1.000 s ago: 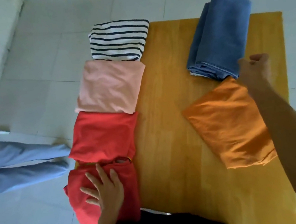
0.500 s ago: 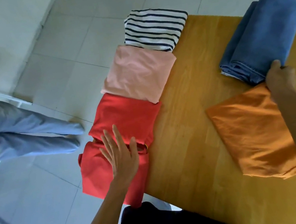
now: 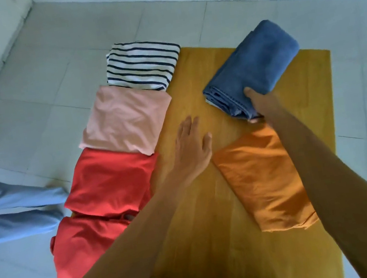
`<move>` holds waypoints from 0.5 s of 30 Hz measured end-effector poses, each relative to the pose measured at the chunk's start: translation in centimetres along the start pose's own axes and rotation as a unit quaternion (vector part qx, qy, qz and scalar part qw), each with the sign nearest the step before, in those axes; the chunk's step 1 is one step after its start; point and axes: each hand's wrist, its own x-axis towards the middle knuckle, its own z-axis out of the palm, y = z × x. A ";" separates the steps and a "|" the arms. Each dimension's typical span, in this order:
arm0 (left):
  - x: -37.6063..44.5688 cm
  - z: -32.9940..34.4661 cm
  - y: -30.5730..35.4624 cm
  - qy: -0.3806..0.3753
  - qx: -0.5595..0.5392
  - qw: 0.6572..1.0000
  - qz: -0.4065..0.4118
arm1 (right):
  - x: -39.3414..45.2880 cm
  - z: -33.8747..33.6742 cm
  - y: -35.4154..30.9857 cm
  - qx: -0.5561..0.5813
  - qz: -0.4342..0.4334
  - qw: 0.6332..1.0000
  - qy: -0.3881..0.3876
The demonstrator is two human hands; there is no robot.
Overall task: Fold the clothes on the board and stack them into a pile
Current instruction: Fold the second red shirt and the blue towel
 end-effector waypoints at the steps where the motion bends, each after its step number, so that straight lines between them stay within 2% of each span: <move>1: 1.0 0.4 0.8 -0.007 -0.007 1.000 0.006 | -0.3 0.8 -0.2 -0.025 0.009 0.999 -0.042; 3: 3.0 0.9 2.0 -0.018 -0.020 1.000 0.015 | -0.6 1.8 -0.3 -0.076 0.007 0.992 -0.101; 4: 4.0 1.1 2.4 -0.021 -0.024 0.999 0.017 | -0.5 2.0 -0.5 -0.093 -0.012 0.990 -0.102; 7: 6.8 1.1 3.2 -0.018 -0.018 1.000 -0.016 | 1.1 0.4 -2.0 -0.137 -0.093 0.986 0.013; 9: 8.2 0.9 3.2 -0.004 0.003 1.000 -0.027 | 2.9 -2.0 -3.1 -0.190 -0.121 0.968 0.112; 11: 9.6 0.9 2.8 -0.005 0.029 0.999 -0.030 | 4.5 -4.0 -3.8 -0.210 -0.136 0.956 0.155; 13: 11.2 1.0 2.3 -0.020 0.064 0.997 -0.027 | 5.9 -5.2 -4.0 -0.265 -0.144 0.942 0.149; 15: 12.7 1.1 1.6 -0.041 0.111 0.993 -0.022 | 6.9 -5.2 -3.6 -0.340 -0.128 0.926 0.102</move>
